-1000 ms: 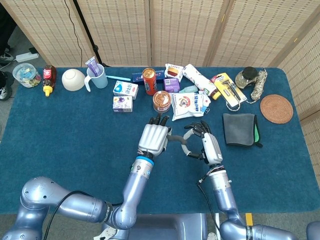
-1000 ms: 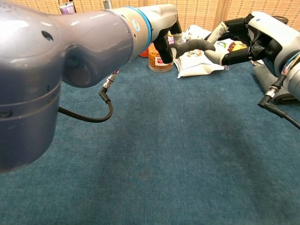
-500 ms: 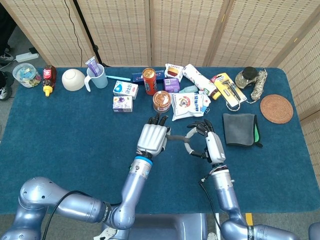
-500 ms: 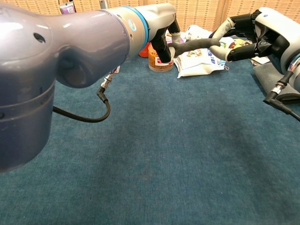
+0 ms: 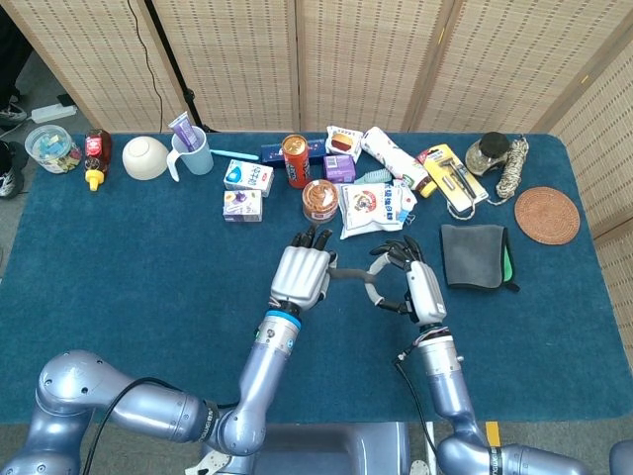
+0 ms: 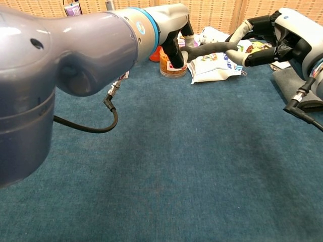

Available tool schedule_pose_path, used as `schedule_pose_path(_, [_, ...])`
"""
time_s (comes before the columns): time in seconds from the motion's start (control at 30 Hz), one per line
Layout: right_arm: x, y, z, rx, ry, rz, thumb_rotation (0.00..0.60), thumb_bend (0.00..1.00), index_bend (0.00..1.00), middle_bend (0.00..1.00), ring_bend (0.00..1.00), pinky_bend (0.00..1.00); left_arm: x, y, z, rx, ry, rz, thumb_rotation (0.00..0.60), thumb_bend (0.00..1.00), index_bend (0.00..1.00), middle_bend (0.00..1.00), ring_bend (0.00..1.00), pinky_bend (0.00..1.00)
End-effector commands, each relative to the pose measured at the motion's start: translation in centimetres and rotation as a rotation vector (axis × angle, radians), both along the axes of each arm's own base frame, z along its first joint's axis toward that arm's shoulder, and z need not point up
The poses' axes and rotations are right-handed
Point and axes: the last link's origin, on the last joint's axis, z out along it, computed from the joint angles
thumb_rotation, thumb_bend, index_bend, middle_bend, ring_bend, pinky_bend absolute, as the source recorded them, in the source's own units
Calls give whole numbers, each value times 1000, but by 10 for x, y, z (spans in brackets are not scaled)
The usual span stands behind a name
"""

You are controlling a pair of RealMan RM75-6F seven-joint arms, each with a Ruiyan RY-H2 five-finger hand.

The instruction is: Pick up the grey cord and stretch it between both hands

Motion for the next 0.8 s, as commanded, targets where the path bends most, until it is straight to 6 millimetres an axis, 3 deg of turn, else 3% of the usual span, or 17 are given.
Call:
schedule_pose_path(0.03, [-1,0,0,0,1,-2,600,750,664,345,190,0,-1,0,1,1,-1,-2,600,577,712,149,0,145])
schedule_pose_path(0.8, [-17,0,8,-8,27,-26,600,783,690,359,204,0,-35,10,26,52,3,1,600,577,712,149,0,145])
